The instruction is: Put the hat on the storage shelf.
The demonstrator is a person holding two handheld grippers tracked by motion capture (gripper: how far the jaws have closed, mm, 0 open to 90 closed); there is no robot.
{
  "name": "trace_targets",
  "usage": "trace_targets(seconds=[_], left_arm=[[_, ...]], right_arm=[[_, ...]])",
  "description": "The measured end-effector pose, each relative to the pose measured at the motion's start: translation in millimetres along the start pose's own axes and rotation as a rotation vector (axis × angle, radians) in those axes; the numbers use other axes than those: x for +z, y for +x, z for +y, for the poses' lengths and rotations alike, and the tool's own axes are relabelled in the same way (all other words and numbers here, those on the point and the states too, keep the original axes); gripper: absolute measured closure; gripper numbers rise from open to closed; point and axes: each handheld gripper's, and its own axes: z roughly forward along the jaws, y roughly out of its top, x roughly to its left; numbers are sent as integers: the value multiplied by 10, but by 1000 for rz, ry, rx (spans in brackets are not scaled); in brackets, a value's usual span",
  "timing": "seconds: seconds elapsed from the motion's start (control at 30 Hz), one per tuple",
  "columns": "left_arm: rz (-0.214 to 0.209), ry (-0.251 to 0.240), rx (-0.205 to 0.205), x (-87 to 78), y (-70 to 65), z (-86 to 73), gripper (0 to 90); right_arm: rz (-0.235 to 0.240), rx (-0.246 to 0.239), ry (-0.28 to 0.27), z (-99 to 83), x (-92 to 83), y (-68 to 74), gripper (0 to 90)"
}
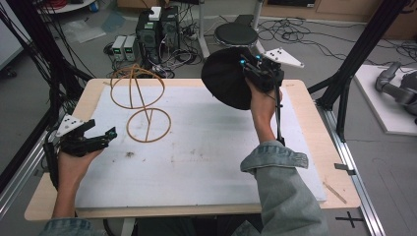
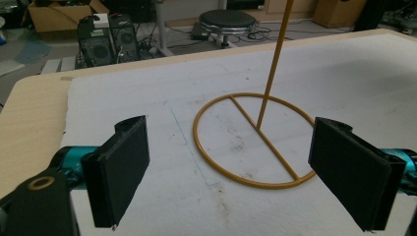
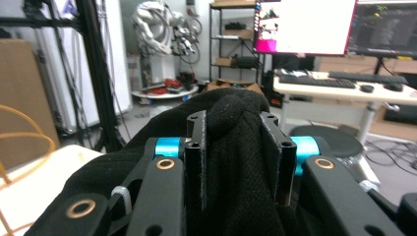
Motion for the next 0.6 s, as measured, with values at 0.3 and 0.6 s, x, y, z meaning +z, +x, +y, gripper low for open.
trace_targets(seconds=[0.3,0.6], left_arm=[[2,-8,-2,-25,13,8,159],[4,-12,-2,-54,32,19,159]], right_arm=[[55,0,-43,246,97,207,687],[123,6,-75,406,241,478,687]])
